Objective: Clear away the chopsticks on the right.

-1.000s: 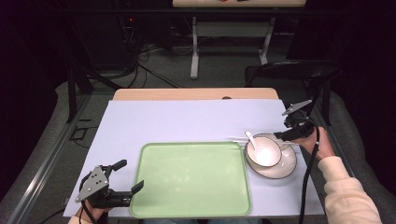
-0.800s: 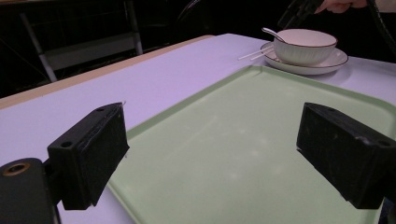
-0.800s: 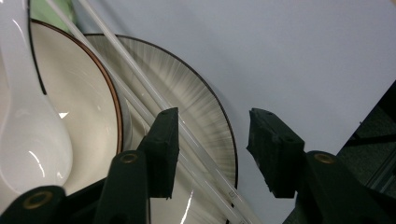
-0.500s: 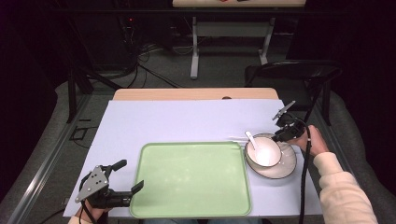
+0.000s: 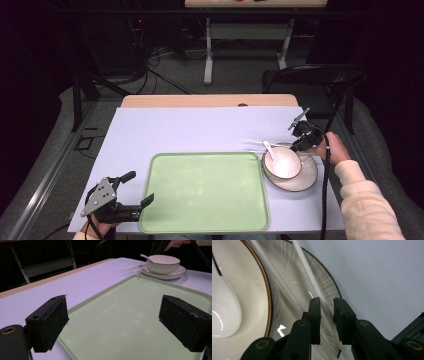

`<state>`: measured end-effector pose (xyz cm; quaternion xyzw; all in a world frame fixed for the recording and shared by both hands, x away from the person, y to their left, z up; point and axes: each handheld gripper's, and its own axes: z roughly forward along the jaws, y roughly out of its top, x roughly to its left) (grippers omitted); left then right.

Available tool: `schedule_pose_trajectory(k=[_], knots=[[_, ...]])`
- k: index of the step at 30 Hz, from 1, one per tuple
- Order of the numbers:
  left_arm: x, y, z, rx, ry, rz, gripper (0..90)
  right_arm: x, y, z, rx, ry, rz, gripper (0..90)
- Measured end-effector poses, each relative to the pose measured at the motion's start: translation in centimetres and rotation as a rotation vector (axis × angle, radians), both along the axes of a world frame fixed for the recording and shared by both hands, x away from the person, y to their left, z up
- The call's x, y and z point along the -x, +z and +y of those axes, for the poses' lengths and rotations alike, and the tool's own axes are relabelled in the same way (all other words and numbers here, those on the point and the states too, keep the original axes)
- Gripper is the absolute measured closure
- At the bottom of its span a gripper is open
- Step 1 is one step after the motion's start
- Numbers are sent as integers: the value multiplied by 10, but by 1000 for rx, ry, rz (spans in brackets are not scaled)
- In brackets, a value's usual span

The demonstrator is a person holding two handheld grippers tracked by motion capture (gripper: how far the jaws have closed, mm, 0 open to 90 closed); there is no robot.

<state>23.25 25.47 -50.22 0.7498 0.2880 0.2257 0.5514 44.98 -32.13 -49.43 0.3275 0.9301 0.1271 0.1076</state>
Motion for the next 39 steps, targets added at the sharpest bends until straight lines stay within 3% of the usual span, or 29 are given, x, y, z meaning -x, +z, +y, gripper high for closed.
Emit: schedule_pose_trajectory(k=[7,10,12,21,31,39], knots=[[0,0,0,-4,1,1,86,-6,-7,2,32,39,18,759],[0,0,0,-3,1,1,86,-6,-6,1,32,47,14,771],[0,0,0,-4,0,1,86,-5,-6,2,35,50,2,832],[0,0,0,-1,0,0,86,-2,-3,3,30,62,-22,839],[0,0,0,0,1,2,86,6,21,3,33,45,-82,839],[0,0,0,0,4,3,86,18,40,10,37,6,-100,839]])
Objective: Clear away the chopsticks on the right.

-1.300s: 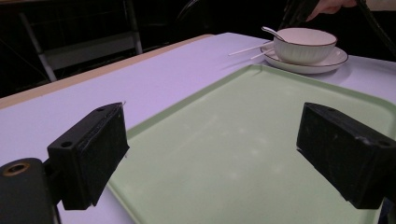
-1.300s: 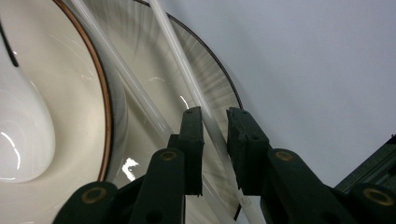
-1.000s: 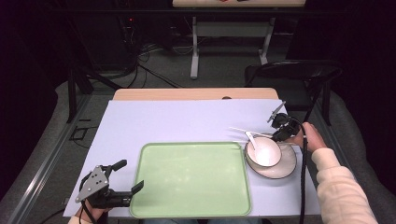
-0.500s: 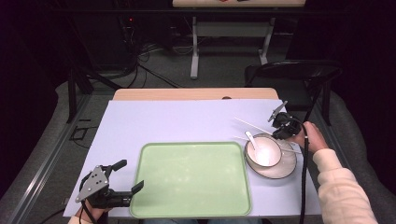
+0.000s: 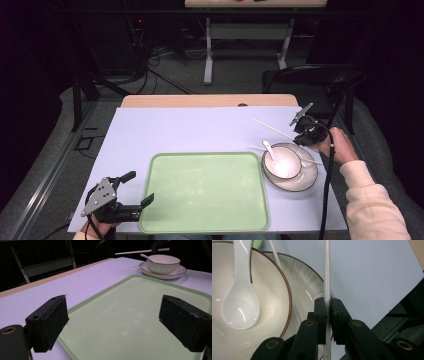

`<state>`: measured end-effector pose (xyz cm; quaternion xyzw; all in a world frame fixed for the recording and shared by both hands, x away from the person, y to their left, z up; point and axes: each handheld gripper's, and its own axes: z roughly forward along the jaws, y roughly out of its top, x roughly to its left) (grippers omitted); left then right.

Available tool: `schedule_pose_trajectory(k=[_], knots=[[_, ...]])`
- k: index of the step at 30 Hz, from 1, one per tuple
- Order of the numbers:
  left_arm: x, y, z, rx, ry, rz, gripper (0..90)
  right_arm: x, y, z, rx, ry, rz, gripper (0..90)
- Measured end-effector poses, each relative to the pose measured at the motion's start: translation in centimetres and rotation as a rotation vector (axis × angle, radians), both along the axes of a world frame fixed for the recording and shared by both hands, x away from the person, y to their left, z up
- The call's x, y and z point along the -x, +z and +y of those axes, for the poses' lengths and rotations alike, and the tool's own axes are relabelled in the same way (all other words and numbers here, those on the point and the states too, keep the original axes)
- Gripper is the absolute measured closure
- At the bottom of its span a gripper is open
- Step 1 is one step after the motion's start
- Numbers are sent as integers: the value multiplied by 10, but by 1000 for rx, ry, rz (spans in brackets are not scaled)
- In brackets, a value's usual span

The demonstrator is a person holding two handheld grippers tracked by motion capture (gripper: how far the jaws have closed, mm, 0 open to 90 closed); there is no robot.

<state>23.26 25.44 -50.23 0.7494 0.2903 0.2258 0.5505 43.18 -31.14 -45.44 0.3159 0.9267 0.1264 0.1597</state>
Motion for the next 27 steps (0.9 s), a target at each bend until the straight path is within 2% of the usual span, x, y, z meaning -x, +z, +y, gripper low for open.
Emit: schedule_pose_trajectory(k=[11,15,16,22,27], knots=[[0,0,0,-1,-4,0,86,25,22,17,13,-68,-34,841],[0,0,0,-1,-3,-1,86,36,28,24,0,-119,-47,841],[0,0,0,-1,-3,-2,86,38,30,25,1,-114,-54,840],[0,0,0,-1,-2,-2,86,55,39,32,-44,-171,-51,840],[0,0,0,-2,-3,-3,86,71,43,44,-59,-181,-49,840]])
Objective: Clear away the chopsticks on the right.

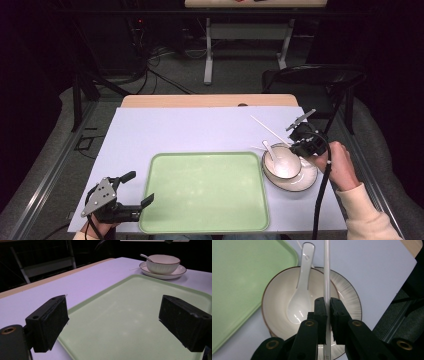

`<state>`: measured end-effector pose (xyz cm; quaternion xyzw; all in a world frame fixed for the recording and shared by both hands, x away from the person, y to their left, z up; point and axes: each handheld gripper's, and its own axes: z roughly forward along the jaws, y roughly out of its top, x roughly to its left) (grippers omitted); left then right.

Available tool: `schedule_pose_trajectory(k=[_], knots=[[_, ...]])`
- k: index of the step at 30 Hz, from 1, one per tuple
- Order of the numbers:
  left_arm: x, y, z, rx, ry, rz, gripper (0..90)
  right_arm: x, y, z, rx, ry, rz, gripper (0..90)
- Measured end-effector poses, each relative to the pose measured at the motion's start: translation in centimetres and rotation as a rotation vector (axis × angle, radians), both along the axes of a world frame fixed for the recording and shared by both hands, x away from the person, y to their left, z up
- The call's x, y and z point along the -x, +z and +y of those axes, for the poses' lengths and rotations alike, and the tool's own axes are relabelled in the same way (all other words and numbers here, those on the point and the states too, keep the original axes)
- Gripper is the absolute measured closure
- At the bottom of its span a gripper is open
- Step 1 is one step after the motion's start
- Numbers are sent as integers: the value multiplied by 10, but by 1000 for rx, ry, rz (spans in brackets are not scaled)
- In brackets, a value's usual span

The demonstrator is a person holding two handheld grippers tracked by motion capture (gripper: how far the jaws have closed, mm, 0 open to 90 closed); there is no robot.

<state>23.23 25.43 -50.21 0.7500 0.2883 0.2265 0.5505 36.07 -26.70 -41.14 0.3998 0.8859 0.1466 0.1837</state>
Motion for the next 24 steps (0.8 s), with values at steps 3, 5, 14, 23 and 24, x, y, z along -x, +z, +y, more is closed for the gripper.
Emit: schedule_pose_trajectory(k=[3,5,14,23,24], knots=[[0,0,0,-1,-1,0,86,9,0,8,1,9,0,840],[0,0,0,-1,-1,0,86,14,-1,13,1,13,3,839],[0,0,0,-1,-1,0,86,29,-15,28,-36,29,20,838],[0,0,0,-3,-3,0,86,40,-25,40,-58,37,43,839],[0,0,0,-3,-3,0,86,41,-26,41,-62,35,45,839]])
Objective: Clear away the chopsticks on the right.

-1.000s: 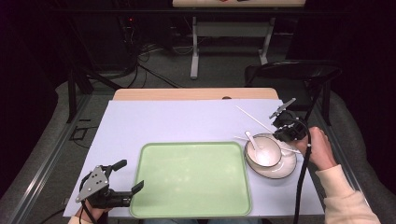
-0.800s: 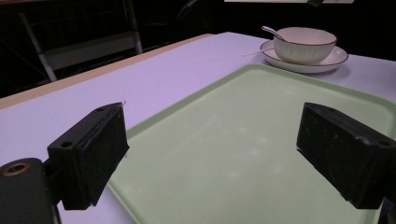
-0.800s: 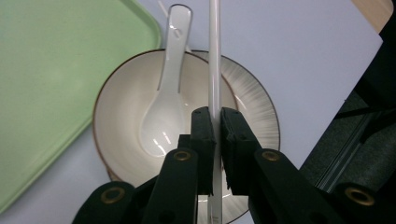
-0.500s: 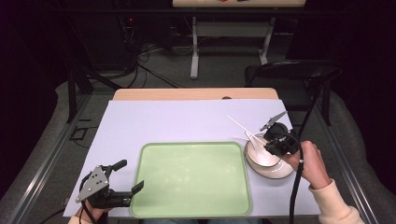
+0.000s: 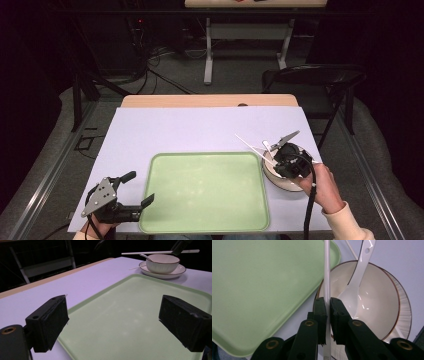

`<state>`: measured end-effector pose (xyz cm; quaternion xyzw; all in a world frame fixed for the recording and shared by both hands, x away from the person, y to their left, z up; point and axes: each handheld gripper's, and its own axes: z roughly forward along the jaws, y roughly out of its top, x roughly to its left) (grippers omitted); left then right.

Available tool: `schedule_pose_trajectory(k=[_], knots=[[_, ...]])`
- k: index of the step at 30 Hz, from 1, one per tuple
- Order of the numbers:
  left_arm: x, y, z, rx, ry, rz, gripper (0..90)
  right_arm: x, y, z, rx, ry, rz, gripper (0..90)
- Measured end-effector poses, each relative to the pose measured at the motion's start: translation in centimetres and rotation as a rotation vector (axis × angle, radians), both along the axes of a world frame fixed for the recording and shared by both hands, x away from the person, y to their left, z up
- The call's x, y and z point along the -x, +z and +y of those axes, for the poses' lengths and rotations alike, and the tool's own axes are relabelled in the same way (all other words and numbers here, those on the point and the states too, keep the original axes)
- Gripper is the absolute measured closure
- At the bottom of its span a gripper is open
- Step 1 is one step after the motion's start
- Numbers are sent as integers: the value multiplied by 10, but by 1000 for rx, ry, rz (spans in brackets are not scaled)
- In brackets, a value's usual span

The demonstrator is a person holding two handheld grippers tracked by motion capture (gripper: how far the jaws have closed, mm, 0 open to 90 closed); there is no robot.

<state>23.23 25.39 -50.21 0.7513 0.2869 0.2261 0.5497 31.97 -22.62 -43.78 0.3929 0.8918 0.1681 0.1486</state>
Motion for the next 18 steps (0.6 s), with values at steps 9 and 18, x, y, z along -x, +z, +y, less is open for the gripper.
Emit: schedule_pose_trajectory(k=[9,18], knots=[[0,0,0,-3,-2,1,86,14,-9,11,-8,-4,23,839],[0,0,0,-3,-2,1,86,24,-20,22,16,-16,44,839]])
